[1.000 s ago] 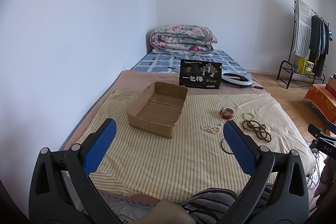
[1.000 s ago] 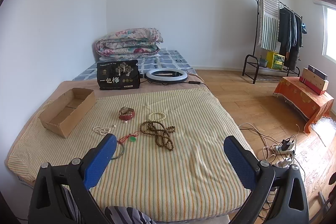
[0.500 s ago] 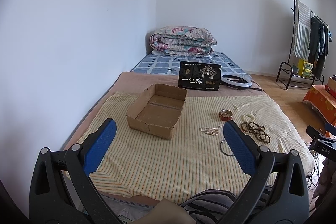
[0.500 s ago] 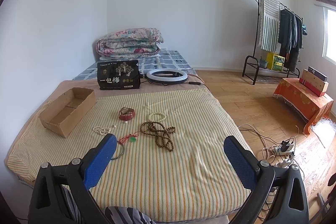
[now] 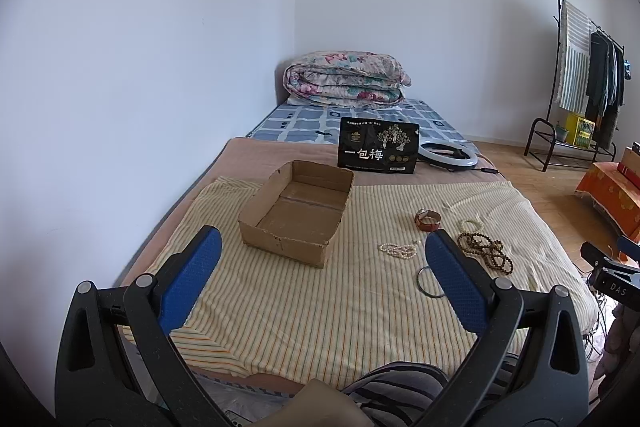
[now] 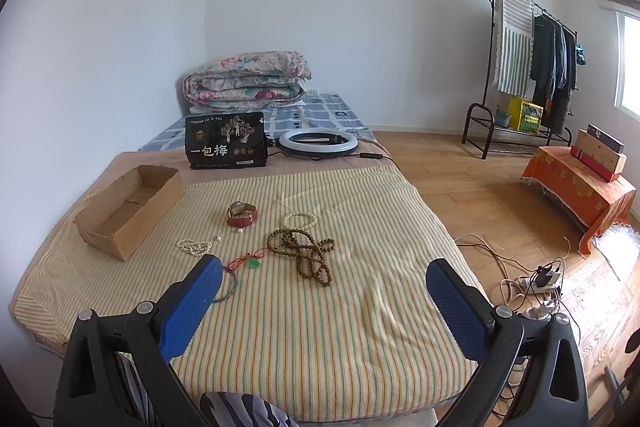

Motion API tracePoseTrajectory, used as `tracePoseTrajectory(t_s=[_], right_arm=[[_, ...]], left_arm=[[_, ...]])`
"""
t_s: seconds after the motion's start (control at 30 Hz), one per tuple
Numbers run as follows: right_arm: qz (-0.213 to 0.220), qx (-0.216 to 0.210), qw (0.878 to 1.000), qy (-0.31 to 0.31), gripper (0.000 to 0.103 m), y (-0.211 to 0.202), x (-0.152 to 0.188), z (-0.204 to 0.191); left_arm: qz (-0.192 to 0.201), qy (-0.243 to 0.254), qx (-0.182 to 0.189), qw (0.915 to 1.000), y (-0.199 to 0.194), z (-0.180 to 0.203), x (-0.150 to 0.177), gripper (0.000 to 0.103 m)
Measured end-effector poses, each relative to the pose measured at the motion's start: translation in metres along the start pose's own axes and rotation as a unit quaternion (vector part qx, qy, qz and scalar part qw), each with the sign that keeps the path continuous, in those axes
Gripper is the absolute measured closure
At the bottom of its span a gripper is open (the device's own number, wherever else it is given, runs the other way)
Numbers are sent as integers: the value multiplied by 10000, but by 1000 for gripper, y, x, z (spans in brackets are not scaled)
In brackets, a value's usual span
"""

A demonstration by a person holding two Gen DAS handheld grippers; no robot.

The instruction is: Organize jewelry

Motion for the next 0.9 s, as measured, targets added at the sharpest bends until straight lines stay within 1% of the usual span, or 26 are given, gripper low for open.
tracePoseTrajectory(t_s=[0.37, 0.9], right_arm=[[-35, 12, 10000, 16, 0, 2, 3, 1], [-216, 54, 9997, 37, 0, 15, 10, 4]], left_arm=[[-23, 13, 2, 10000, 2, 4, 4, 0], [-253, 23, 67, 9997, 27, 7, 16, 0]])
Point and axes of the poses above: each gripper's, at about its wrist camera, not at the fingertips, and y roughly the way its jaws point, z to its right, x to its underside, the point moved 6 cm from there along y, roughly the way its jaws point, and after that the axes turned 3 degrees about x, right-handed, at the moved point
